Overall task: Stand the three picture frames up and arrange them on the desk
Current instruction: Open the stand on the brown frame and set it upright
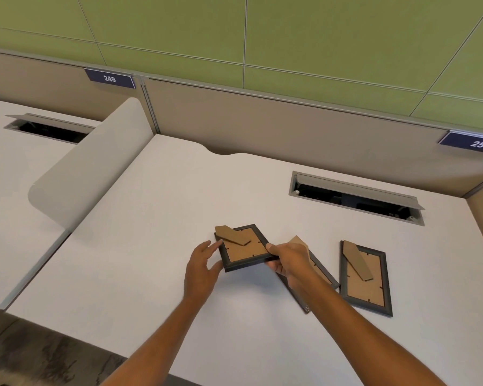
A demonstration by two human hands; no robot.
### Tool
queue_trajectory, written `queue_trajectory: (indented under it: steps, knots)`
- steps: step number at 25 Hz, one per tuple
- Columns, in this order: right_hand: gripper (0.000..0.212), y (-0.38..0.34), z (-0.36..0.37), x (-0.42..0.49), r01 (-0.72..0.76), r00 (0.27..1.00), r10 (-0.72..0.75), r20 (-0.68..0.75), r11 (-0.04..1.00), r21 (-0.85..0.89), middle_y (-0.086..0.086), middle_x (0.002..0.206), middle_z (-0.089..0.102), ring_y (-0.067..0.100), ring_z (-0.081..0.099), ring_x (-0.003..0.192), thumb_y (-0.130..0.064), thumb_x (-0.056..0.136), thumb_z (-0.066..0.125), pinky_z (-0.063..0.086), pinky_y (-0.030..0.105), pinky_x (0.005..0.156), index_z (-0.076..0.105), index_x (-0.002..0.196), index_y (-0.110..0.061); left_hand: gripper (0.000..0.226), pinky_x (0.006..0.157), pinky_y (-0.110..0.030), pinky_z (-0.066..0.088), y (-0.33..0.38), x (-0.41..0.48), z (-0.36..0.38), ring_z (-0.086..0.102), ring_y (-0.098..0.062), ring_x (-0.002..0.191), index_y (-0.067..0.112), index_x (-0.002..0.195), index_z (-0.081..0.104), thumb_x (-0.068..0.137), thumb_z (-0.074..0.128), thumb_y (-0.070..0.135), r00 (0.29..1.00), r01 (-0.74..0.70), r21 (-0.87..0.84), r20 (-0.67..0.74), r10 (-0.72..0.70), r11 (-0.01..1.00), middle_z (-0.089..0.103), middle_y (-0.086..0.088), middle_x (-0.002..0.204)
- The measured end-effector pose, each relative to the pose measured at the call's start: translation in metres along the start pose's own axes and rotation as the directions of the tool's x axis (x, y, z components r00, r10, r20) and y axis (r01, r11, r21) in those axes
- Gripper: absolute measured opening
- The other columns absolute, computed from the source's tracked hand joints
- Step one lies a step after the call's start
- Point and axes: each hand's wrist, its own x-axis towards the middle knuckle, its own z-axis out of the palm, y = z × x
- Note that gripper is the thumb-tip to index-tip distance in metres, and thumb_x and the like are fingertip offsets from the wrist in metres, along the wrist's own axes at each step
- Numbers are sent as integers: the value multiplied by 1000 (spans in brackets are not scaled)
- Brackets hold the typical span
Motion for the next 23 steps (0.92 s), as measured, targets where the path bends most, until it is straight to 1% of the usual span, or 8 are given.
queue_trajectory:
  steps: [3,5,9,12,14,16,20,23]
  knots:
    - [26,-21,-2,-11,12,1000,-13,16,999,39,27,86,81,19,66,49,-14,94,84,61,25,51,73,103,8,45,105,-36,57,7,8,-4,65,-18,129,26,132,78,94,77,0,983,-157,18,-91,158,987,71,2,140]
    - [29,-33,-4,-17,29,999,-30,18,997,66,28,87,81,18,66,51,-16,92,85,63,25,53,75,105,8,37,102,-33,57,14,10,-9,70,-13,121,25,124,81,96,74,1,972,-206,22,-108,207,978,77,9,127]
    - [43,-51,-8,-23,100,995,-102,16,990,98,32,94,80,23,69,64,-28,93,83,66,30,61,74,110,10,25,91,-27,57,32,14,-8,72,-1,104,23,113,83,98,69,9,977,-196,-81,-99,188,977,77,27,106]
    - [46,-64,-6,-25,160,987,-162,17,984,81,31,99,79,25,68,69,-39,98,76,65,31,64,74,108,6,21,83,-25,57,41,19,-7,73,0,96,27,108,83,97,65,23,987,-152,-156,-74,142,976,80,24,101]
    - [47,-68,-5,-24,204,978,-205,23,978,45,27,97,81,22,69,71,-45,101,72,64,30,66,74,109,1,12,71,-19,52,45,22,-8,68,0,81,29,95,78,101,69,24,993,-117,-210,-35,113,971,79,20,88]
    - [48,-69,-4,-23,233,972,-233,22,972,-11,18,94,79,20,68,76,-50,101,70,60,31,71,73,109,-2,19,64,-18,50,50,23,-10,65,-6,76,24,88,71,106,67,26,998,-61,-251,-17,59,966,77,12,82]
    - [44,-64,-3,-19,250,967,-244,66,964,-90,8,104,76,21,69,91,-51,103,66,56,33,76,70,110,-8,30,80,-38,67,56,28,-12,81,-19,95,17,99,72,109,60,42,985,172,-426,85,-151,888,83,1,98]
    - [44,-57,0,-18,238,963,-227,142,969,-64,6,111,81,26,75,107,-52,104,64,59,37,85,69,112,-8,40,90,-49,65,56,31,-15,81,-28,105,7,106,69,109,57,46,959,278,-527,198,-203,803,83,-4,106]
